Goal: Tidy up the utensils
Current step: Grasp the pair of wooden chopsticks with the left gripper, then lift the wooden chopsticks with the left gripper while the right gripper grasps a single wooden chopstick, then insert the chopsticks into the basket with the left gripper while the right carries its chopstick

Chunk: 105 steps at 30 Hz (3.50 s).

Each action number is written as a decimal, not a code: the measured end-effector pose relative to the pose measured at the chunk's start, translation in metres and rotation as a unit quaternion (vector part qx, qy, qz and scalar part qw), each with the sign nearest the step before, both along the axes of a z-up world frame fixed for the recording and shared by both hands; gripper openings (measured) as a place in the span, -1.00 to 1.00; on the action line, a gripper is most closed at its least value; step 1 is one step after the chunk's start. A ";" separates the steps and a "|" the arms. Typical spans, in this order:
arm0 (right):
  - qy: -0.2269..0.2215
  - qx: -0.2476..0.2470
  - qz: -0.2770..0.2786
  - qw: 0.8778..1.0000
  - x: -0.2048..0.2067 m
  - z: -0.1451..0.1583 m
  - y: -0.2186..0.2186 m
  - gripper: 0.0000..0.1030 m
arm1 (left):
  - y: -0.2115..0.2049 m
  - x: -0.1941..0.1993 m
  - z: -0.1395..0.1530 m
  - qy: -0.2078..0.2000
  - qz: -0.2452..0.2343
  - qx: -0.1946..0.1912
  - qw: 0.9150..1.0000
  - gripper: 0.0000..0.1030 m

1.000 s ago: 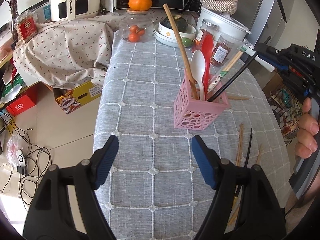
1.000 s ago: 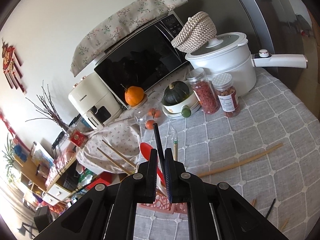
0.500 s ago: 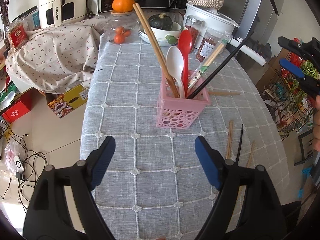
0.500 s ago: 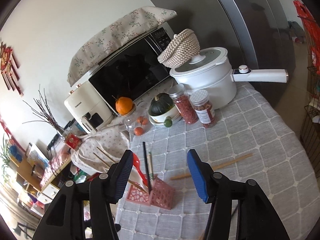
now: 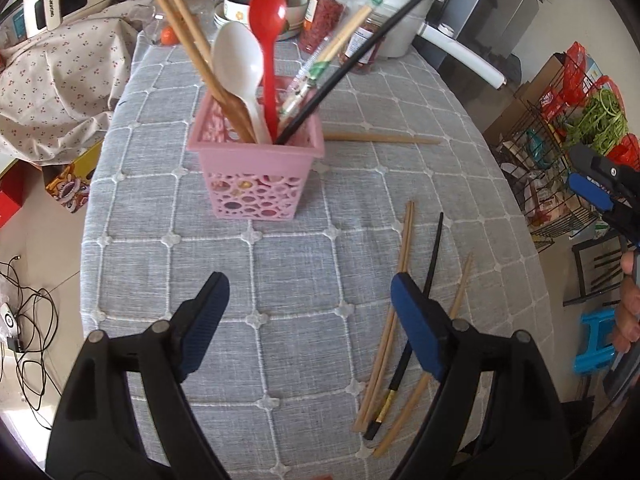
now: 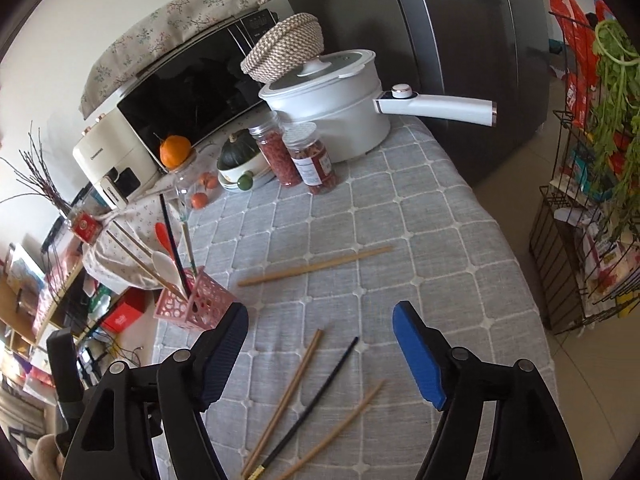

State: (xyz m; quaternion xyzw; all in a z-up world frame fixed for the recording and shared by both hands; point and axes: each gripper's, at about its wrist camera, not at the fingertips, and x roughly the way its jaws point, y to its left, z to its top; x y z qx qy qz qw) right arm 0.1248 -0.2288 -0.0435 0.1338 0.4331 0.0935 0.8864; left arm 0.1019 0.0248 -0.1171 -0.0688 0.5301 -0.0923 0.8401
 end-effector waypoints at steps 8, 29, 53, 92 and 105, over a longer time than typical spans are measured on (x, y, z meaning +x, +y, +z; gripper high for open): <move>0.044 -0.012 -0.008 0.999 -0.004 -0.021 -0.023 0.54 | -0.047 0.013 -0.016 0.024 -0.051 0.020 0.998 0.61; 0.099 -0.019 -0.030 0.994 -0.016 -0.045 -0.070 0.55 | -0.108 0.047 -0.058 0.063 -0.095 0.013 0.993 -0.58; 0.152 -0.023 0.001 0.988 -0.010 -0.069 -0.047 0.55 | -0.083 0.025 0.004 -0.034 -0.095 0.023 0.995 -0.81; 0.209 -0.072 0.023 0.975 -0.002 -0.136 0.036 -0.89 | -0.004 -0.004 0.052 -0.100 -0.050 -0.025 0.993 -0.82; 0.074 0.001 0.040 0.996 -0.018 -0.047 0.027 -0.89 | 0.015 -0.011 0.078 -0.147 -0.027 -0.048 0.988 -0.85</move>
